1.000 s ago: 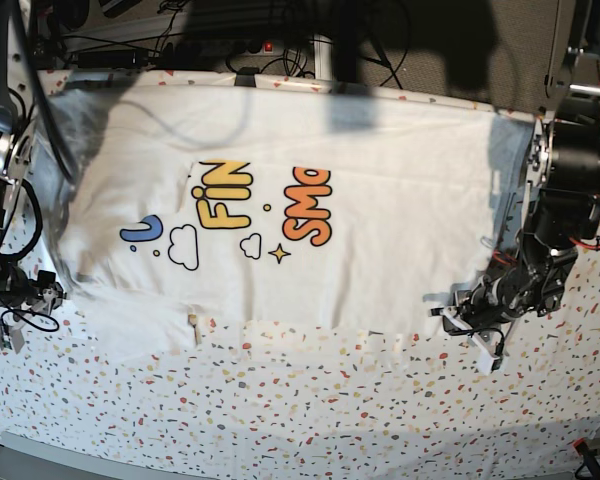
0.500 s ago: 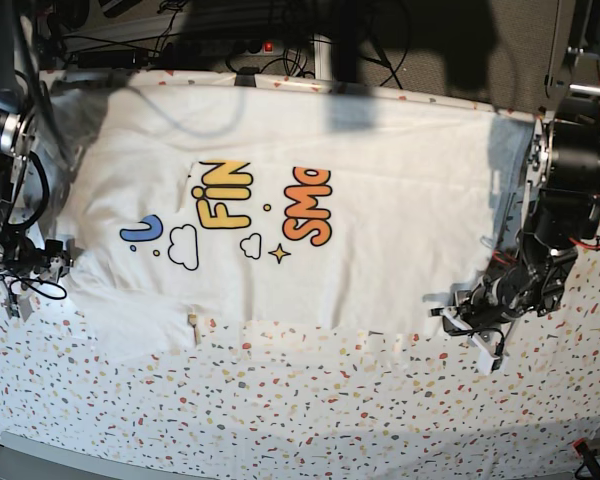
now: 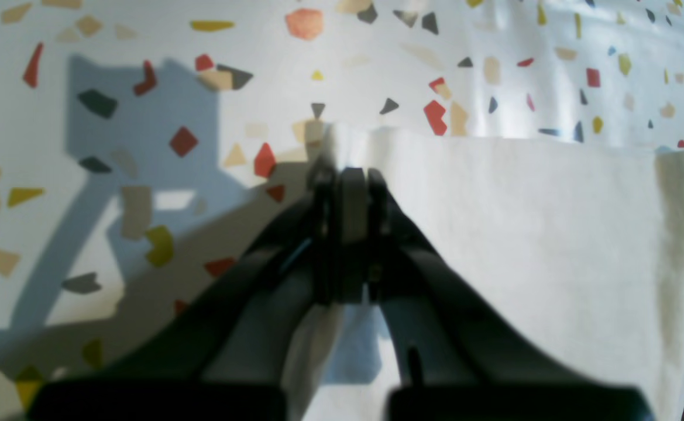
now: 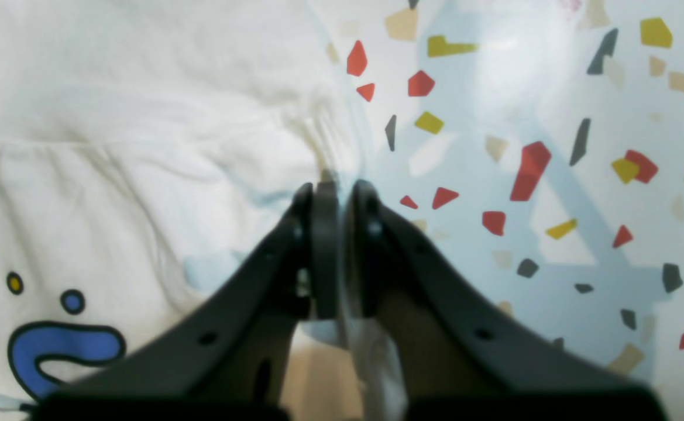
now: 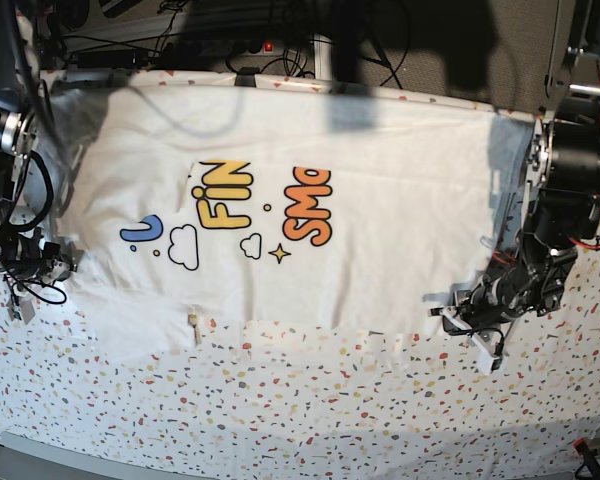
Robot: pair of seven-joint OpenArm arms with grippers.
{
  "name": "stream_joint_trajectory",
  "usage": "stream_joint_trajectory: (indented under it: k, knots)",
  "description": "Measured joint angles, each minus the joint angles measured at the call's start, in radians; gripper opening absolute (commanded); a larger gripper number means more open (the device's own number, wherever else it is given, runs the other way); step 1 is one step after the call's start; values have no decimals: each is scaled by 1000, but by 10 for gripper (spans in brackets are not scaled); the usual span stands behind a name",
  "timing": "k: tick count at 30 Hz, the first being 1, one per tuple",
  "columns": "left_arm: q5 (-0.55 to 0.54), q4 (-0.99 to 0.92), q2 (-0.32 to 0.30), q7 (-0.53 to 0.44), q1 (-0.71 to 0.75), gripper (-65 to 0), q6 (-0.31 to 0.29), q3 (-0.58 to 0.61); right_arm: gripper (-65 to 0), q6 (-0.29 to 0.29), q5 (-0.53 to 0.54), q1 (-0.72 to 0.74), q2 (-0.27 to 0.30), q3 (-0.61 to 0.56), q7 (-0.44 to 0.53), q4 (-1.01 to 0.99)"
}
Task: Fold the T-shirt properly
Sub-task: 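Lower both grippers onto the shirt hem and close them on it, then lift the hem with both grippers and fold it over toward the collar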
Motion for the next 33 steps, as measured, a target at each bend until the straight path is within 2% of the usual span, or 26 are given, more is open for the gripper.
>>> stream_joint_trajectory:
  k: [15,21,27,30,33]
  knots:
    - [2,32,0,18,3,-650,1,0,-650,0,0,0,0,0,21,29]
    - [3,137,0,143,3,-650,0,0,-650,0,0,-5,7,0,20,92]
    - [-1,217,-3,244,3,-650,0,0,-650,1,26,-5,8,0,-49,171]
    - [-94,235,-14,291,8,-650,0,0,-650,4,28,-14,19,-1,-64,200]
    - [-166,286,-31,314,26,-650,0,1,-650,4,107,-33,43,-1,-131,239]
